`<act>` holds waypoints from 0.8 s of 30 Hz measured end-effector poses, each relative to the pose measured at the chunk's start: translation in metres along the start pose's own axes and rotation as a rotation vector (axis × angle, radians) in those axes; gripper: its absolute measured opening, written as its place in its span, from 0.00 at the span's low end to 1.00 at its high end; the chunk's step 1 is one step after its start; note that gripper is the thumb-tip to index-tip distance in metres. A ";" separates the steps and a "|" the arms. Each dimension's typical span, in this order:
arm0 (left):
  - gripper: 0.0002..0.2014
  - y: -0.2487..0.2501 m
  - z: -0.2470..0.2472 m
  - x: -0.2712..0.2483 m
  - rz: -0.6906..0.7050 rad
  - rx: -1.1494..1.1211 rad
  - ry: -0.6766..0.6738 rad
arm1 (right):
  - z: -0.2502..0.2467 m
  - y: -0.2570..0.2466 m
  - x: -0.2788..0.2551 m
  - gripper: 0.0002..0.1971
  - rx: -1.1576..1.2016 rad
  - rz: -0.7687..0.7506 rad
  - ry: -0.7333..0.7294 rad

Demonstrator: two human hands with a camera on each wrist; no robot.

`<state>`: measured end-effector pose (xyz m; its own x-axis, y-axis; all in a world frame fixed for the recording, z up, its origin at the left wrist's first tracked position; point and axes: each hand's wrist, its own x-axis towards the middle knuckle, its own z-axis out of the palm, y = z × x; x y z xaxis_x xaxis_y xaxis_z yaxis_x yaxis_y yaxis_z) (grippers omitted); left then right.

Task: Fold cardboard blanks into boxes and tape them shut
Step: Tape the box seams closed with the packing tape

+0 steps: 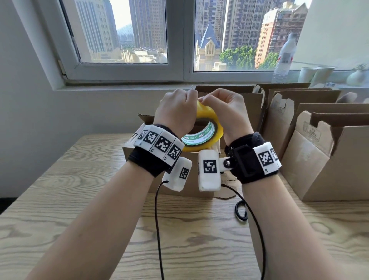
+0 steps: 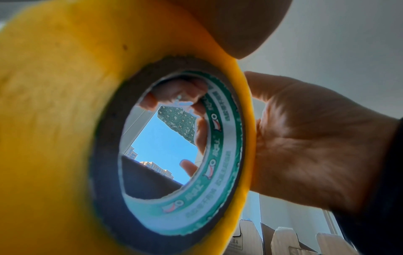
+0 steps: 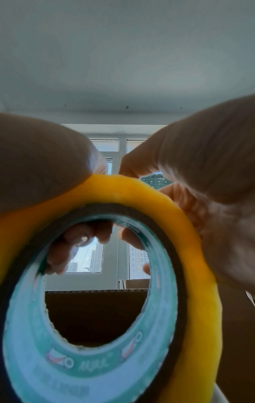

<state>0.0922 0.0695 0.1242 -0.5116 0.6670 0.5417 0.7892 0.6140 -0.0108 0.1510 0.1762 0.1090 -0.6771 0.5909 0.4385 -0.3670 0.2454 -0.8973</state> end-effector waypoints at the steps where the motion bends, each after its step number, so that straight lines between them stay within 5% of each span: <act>1: 0.15 0.000 0.000 0.000 0.004 0.011 -0.002 | 0.000 -0.001 0.000 0.15 -0.011 -0.001 0.002; 18: 0.09 0.004 -0.005 -0.003 0.005 -0.003 0.016 | -0.006 -0.005 0.000 0.05 -0.013 -0.012 -0.031; 24: 0.11 0.000 -0.004 -0.001 0.018 0.042 -0.012 | -0.005 -0.006 0.000 0.08 0.012 -0.005 -0.035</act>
<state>0.0941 0.0669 0.1269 -0.5014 0.6832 0.5309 0.7836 0.6187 -0.0562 0.1566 0.1781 0.1142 -0.6970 0.5624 0.4449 -0.3782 0.2388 -0.8944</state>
